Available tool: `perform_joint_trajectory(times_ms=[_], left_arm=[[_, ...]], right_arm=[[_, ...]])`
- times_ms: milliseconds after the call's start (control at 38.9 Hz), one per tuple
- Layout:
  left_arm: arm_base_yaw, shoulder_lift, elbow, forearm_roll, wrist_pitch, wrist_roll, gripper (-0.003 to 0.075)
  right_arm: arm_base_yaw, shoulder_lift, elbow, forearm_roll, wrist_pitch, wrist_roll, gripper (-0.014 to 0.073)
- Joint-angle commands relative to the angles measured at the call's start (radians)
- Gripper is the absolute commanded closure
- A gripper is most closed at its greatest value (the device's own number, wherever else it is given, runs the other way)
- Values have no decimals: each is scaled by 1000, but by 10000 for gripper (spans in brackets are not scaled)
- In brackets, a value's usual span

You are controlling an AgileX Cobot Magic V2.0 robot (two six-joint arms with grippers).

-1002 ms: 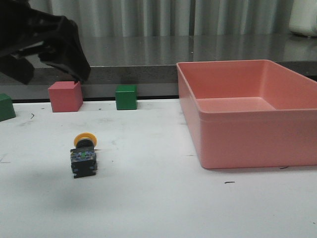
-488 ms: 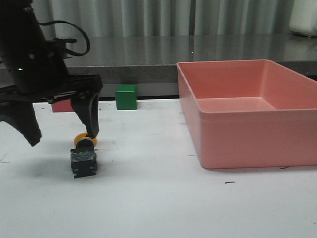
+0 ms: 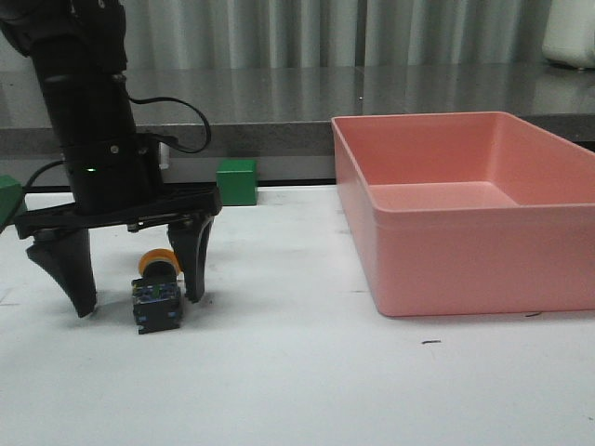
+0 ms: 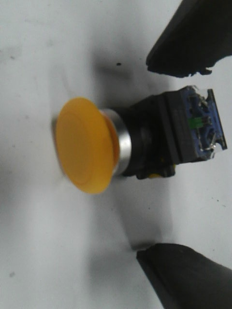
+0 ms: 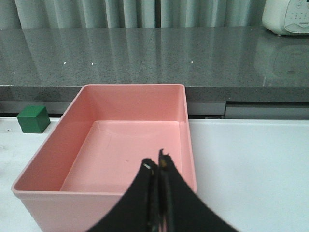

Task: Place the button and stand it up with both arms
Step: 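Lower the left gripper over the button and grasp its black body, then lift the button with the left gripper and turn it cap-up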

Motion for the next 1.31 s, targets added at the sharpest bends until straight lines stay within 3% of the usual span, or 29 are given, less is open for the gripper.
perform_joint_trajectory(times_ms=[0, 257, 463, 694, 1028, 1285], left_arm=[[2, -47, -39, -26, 20, -19, 129], [2, -47, -43, -28, 20, -19, 368], [2, -47, -43, -37, 33, -19, 484], [2, -77, -43, -30, -3, 26, 491], [-34, -311, 25, 113, -349, 31, 491], [-34, -500, 230, 172, -662, 31, 491]], right_arm=[[-5, 4, -28, -8, -86, -10, 664], [-5, 4, -28, -8, -86, -10, 664], [-5, 4, -28, -8, -86, -10, 664], [-5, 4, -28, -8, -86, -10, 664], [-5, 4, -28, -8, -86, -10, 664], [-5, 4, -28, -8, -86, -10, 664]])
